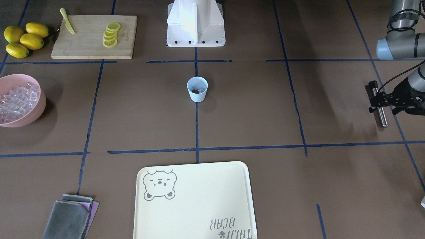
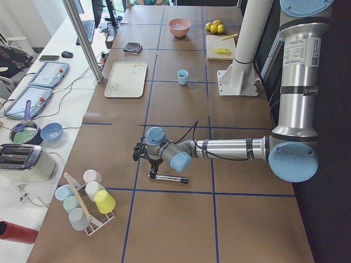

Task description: Mash ice and strawberries in cup

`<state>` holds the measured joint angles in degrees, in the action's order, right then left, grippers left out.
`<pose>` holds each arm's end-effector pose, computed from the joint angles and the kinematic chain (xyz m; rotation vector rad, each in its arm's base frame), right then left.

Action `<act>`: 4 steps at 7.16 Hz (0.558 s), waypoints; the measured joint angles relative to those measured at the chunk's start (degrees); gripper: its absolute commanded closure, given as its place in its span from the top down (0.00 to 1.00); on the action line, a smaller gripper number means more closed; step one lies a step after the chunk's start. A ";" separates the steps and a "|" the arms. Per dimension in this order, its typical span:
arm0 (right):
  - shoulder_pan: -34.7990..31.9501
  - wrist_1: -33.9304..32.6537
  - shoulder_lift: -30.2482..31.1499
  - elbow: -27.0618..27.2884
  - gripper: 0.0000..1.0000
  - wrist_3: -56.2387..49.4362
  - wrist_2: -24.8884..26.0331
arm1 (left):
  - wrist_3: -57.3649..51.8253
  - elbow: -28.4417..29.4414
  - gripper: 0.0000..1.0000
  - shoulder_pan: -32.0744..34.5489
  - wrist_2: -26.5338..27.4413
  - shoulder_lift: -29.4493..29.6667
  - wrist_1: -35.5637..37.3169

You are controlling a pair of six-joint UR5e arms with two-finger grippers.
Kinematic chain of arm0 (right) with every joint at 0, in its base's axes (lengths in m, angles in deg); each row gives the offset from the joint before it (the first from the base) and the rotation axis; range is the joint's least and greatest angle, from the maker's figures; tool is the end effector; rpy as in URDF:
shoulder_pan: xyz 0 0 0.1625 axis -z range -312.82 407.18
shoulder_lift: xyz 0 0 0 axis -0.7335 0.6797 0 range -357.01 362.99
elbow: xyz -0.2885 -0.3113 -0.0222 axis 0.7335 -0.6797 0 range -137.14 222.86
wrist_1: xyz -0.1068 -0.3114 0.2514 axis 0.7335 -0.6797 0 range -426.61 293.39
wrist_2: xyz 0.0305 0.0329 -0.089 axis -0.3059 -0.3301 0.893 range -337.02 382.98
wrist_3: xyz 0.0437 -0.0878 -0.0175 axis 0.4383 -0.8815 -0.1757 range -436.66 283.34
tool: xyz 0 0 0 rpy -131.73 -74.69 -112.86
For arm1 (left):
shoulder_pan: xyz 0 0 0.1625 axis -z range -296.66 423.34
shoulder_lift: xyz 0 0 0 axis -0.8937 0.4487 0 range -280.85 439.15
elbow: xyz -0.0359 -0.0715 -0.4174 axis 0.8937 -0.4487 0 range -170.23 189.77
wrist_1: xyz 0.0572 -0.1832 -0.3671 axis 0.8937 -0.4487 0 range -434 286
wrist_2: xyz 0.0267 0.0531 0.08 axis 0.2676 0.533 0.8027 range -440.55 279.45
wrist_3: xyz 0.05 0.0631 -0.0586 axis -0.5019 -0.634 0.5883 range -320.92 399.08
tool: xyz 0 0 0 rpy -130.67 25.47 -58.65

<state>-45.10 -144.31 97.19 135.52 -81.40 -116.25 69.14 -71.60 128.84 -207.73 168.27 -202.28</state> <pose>0.0766 -0.4683 0.6422 0.2284 -0.8446 -0.1210 0.1432 -0.4906 0.6739 0.1391 0.7855 0.0710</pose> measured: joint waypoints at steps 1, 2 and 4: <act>0.00 0.00 -0.03 0.00 0.99 -0.01 0.01 | 0.05 0.85 1.00 -0.05 0.18 0.04 -0.17; 0.00 0.00 -0.05 -0.01 0.99 -0.03 0.01 | 0.10 1.56 1.00 -0.12 0.24 0.10 -0.25; 0.00 0.00 -0.06 -0.02 0.99 -0.02 0.01 | 0.19 2.80 1.00 -0.24 0.26 0.39 -0.34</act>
<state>-45.10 -144.31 97.13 135.50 -81.43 -116.24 69.33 -68.81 128.60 -207.47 168.66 -202.62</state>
